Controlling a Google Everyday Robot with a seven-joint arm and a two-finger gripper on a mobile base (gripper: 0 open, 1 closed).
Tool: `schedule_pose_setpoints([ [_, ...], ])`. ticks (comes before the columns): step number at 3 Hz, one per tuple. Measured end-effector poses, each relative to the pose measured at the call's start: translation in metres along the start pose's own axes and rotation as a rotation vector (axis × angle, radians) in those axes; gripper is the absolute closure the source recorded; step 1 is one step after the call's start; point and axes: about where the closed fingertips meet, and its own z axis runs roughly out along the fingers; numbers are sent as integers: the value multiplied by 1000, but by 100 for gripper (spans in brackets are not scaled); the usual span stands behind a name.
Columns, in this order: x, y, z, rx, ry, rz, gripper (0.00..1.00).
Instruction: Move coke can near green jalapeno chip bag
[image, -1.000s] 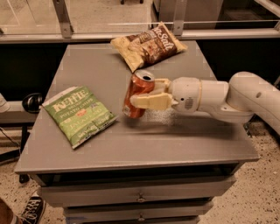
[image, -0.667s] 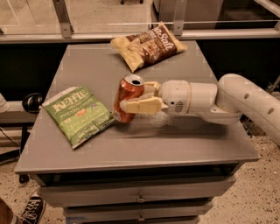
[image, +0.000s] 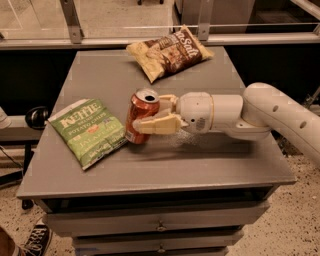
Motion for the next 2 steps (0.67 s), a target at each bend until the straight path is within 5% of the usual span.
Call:
schedule_pose_setpoints([
  [2, -3, 1, -13, -26, 27, -63, 100],
])
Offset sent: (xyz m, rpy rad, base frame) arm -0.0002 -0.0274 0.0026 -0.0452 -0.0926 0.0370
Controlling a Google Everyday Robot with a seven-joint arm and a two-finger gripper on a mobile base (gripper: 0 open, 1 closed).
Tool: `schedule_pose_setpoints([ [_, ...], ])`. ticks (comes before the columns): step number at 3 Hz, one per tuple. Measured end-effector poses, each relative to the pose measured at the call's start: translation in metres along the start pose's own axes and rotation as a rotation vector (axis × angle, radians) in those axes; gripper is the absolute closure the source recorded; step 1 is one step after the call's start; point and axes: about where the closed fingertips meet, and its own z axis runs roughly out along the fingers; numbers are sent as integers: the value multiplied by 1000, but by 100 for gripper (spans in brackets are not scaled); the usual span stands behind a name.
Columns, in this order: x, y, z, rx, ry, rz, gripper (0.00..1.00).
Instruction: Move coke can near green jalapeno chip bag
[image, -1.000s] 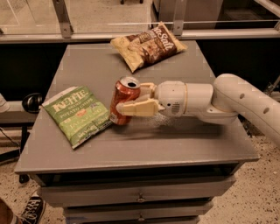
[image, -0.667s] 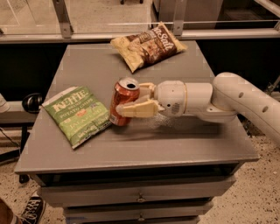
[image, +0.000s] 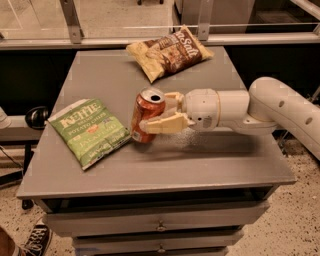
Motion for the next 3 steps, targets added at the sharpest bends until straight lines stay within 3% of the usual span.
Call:
schedule_pose_setpoints([
  [2, 11, 7, -1, -73, 33, -28, 100],
  [3, 13, 12, 2, -118, 62, -72, 83],
])
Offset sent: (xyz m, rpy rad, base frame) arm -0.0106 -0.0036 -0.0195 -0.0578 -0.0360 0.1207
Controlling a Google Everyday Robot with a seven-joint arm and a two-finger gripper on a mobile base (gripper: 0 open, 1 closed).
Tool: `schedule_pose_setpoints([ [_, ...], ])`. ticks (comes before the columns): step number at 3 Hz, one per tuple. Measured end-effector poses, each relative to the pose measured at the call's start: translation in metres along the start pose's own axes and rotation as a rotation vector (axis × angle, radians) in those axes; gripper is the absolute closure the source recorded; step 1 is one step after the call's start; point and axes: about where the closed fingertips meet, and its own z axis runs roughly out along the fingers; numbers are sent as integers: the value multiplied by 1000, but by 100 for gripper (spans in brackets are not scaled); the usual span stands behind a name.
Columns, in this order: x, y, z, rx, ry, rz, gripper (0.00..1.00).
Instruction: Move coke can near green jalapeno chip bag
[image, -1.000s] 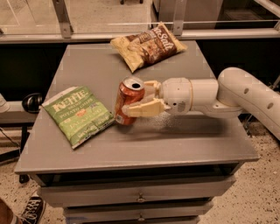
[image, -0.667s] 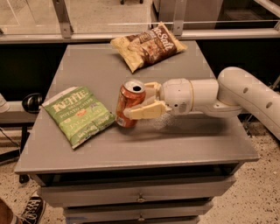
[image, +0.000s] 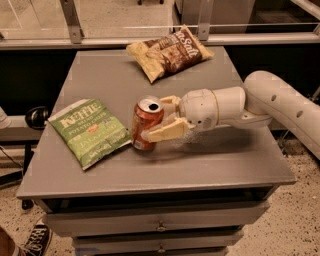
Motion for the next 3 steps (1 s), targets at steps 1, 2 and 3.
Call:
schedule_pose_setpoints([
  [1, -1, 3, 1, -48, 38, -53, 59],
  [2, -2, 4, 0, -92, 74, -93, 36],
  [3, -1, 7, -1, -122, 100, -113, 12],
])
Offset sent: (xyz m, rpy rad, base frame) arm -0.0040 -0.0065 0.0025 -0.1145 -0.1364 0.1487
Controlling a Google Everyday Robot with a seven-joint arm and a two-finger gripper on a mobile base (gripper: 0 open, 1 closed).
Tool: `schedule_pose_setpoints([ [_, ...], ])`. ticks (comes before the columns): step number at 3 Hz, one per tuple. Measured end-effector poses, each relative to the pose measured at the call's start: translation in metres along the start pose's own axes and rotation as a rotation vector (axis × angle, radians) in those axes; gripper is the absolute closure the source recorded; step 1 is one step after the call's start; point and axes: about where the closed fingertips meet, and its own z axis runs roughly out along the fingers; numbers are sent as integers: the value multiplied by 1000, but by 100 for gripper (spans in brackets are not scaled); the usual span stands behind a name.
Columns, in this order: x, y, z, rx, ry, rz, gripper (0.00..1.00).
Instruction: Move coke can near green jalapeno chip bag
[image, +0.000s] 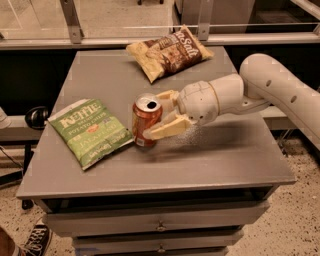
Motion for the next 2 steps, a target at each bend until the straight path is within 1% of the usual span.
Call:
schedule_pose_setpoints([
  [1, 3, 5, 0, -21, 16, -7, 0],
  [2, 3, 6, -1, -21, 19, -8, 0],
])
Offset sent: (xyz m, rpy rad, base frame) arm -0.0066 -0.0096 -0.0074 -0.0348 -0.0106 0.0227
